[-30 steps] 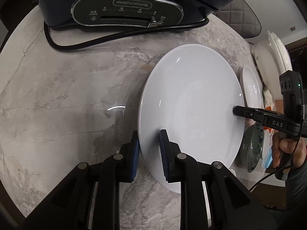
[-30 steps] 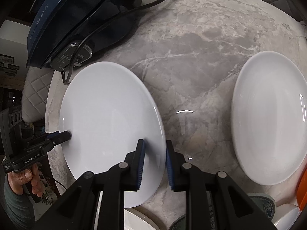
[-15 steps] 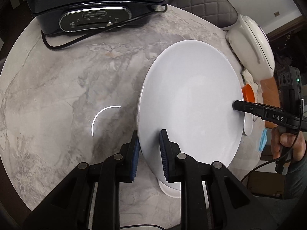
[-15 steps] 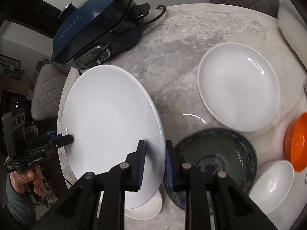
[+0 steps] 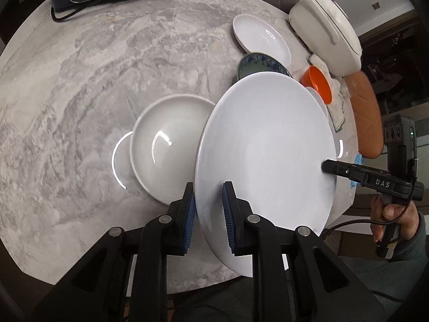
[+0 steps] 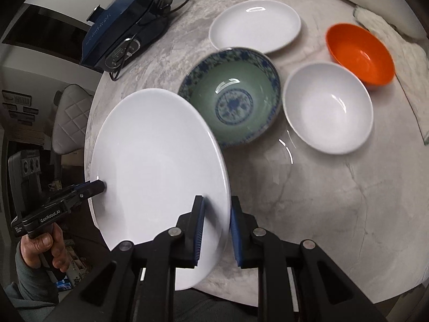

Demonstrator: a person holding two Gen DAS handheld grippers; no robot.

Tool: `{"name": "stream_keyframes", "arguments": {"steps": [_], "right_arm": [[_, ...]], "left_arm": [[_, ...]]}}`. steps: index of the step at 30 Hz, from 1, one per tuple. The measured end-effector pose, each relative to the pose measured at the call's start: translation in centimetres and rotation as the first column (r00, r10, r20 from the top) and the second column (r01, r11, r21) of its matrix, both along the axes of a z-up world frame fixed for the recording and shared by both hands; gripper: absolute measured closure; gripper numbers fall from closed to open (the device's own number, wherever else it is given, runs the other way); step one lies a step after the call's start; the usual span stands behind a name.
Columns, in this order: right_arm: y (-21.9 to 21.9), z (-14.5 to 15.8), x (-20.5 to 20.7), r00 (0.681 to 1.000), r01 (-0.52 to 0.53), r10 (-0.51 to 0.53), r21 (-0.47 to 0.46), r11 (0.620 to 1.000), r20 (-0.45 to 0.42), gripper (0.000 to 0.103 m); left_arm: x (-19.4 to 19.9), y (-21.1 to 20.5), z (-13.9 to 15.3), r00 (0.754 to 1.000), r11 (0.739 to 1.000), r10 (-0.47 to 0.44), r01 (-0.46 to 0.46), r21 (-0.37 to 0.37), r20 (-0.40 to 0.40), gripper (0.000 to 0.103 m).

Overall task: Organize plates and bowls
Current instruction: 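Lift the large flat white plate with both tools and carry it beside the deep white plate, then lower the large plate onto the table and open both tools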

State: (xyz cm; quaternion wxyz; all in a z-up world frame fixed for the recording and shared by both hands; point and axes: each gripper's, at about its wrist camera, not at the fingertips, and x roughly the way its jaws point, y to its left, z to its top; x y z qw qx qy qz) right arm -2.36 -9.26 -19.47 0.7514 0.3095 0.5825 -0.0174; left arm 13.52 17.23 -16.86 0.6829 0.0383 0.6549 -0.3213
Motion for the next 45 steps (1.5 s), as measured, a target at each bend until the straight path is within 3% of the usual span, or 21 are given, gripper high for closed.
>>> {"name": "stream_keyframes", "arguments": {"steps": [3, 12, 18, 26, 32, 41, 42, 45], "right_arm": [[-1.2, -1.6, -3.0, 1.0, 0.006, -0.005, 0.023, 1.0, -0.02, 0.082], [-5.4, -5.9, -7.6, 0.999, -0.018, 0.019, 0.014, 1.0, -0.043, 0.082], [-6.6, -8.0, -8.1, 0.997, -0.053, 0.052, -0.017, 0.998, -0.05, 0.082], [-6.7, -9.3, -8.1, 0.996, -0.088, 0.086, -0.055, 0.995, -0.037, 0.082], [-6.3, -9.0, -7.8, 0.994, -0.107, 0.105, -0.09, 0.99, -0.026, 0.081], [-4.8, -8.8, -8.0, 0.991, -0.13, 0.129, -0.176, 0.976, -0.015, 0.072], [-4.7, -8.7, -8.1, 0.992, -0.129, 0.13, -0.186, 0.974, -0.008, 0.069], [-4.5, -8.3, -8.8, 0.994, -0.092, 0.103, -0.232, 0.968, 0.035, 0.057]], "left_arm": [[-3.9, -1.3, -1.6, 0.999, 1.0, 0.015, -0.015, 0.013, -0.029, 0.085], [-12.5, -5.6, -5.8, 1.0, 0.998, 0.021, -0.02, 0.059, -0.013, 0.084], [-12.8, -6.8, -9.3, 0.998, 0.996, 0.06, -0.06, 0.071, 0.003, 0.083], [-13.3, -8.3, -11.2, 0.996, 0.994, 0.055, -0.061, 0.092, 0.064, 0.079], [-12.6, -8.8, -11.6, 0.996, 0.995, 0.056, -0.062, 0.084, 0.07, 0.079], [-12.6, -8.4, -11.3, 0.995, 0.998, 0.018, -0.024, 0.06, 0.097, 0.076], [-12.6, -8.1, -11.0, 0.994, 0.998, 0.013, -0.019, 0.056, 0.105, 0.075], [-12.4, -7.3, -10.0, 0.992, 1.0, 0.006, -0.009, 0.025, 0.124, 0.055]]}}
